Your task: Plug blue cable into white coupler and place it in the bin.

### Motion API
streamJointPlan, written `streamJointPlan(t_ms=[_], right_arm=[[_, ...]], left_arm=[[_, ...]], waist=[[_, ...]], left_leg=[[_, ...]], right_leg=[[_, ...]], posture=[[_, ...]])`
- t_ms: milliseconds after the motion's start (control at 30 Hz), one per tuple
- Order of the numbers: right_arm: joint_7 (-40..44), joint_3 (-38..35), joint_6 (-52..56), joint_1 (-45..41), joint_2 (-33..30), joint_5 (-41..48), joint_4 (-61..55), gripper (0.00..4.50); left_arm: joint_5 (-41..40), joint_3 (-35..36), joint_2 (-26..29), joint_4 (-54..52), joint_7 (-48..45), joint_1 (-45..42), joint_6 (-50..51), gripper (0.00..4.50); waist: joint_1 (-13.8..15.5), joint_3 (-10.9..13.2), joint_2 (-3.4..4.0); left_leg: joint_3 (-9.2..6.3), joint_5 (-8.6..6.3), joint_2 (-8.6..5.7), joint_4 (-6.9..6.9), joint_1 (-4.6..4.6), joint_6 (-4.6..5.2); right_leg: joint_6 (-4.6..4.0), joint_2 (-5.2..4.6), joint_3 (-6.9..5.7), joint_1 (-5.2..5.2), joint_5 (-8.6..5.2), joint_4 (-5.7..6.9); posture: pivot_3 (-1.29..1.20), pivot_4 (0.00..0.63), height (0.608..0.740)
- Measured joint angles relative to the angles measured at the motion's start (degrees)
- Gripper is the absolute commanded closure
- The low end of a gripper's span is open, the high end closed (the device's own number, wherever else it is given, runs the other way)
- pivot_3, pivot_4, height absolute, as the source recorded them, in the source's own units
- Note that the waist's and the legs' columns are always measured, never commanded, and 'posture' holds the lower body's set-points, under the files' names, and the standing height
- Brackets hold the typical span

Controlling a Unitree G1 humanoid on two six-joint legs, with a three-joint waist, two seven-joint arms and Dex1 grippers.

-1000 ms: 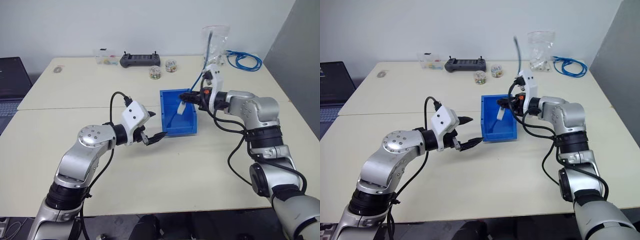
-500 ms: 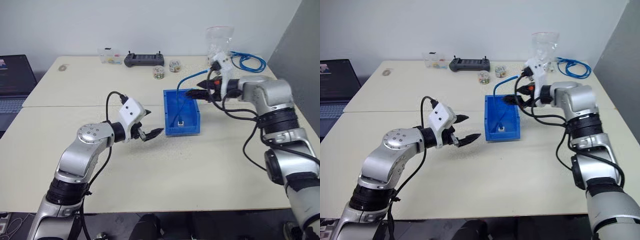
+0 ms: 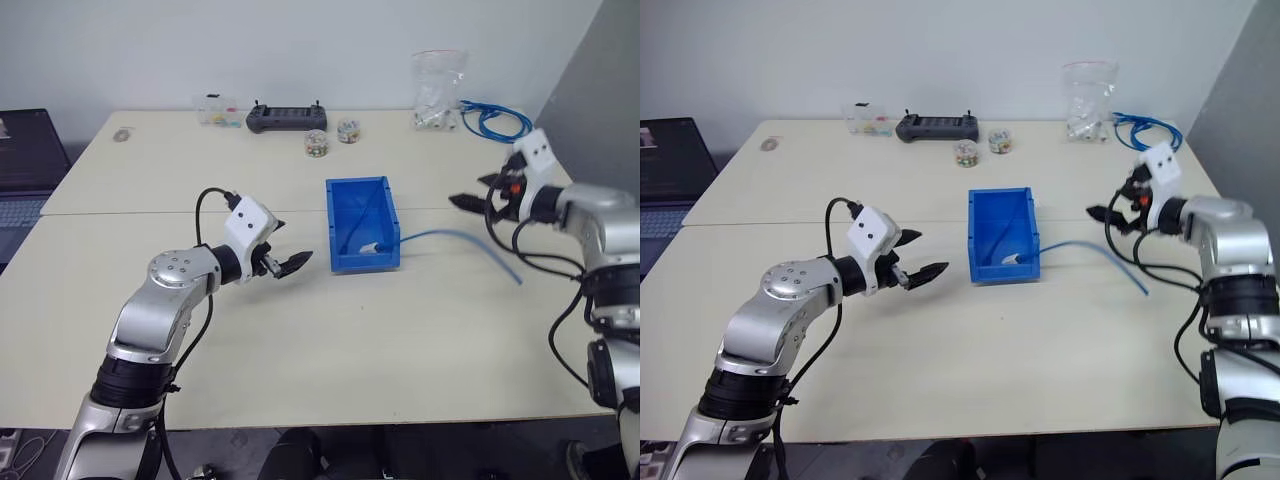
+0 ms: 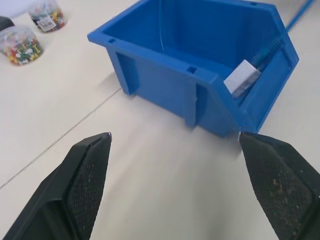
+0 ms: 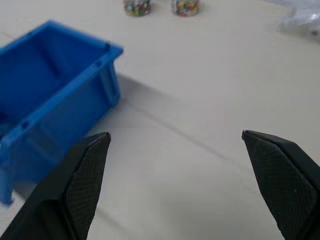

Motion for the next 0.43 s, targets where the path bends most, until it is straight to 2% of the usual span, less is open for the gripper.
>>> streamJointPlan(t_ms=[100,200,300,433], right_arm=[[2.3,-3.8,-0.2,10.8,-1.1,3.9,-12.6,0.02],[2.2,-6.3,0.3,16.0,-0.9,6.9,-20.5,0.02],[1.5,-7.0,0.4,18.7,-0.8,8.6,-25.2,0.02],[1.0,-7.0,0.2,18.9,-0.7,9.2,-25.9,0.02]], left_arm=[[0.0,0.5,0.9,0.4,-0.1,0.7,-0.3,0.25],[0.0,1.0,1.7,0.6,-0.7,1.3,-0.7,0.25],[-0.1,1.3,2.5,0.8,-1.5,1.4,-1.8,0.25],[-0.2,2.1,3.6,2.0,-2.6,1.2,-2.6,0.25]], waist=[[-0.1,0.0,0.01],[-0.2,0.0,0.01],[-0.1,0.0,0.0],[-0.1,0.0,-0.01]], left_leg=[[0.01,-0.08,-0.01,0.05,0.09,0.17],[0.0,-0.09,0.02,0.07,0.35,0.23],[-0.01,-0.06,0.03,0.02,0.69,0.33],[0.01,0.13,0.02,0.02,0.7,0.55]], right_leg=[[0.08,0.02,0.04,0.03,0.06,0.1],[0.06,0.06,0.04,0.23,0.16,0.15],[0.09,0.09,0.02,0.51,0.2,0.1],[0.13,0.1,0.02,0.52,0.47,0.05]], posture=[[0.0,0.15,0.74],[0.0,0.15,0.74],[0.0,0.15,0.74],[0.0,0.15,0.74]])
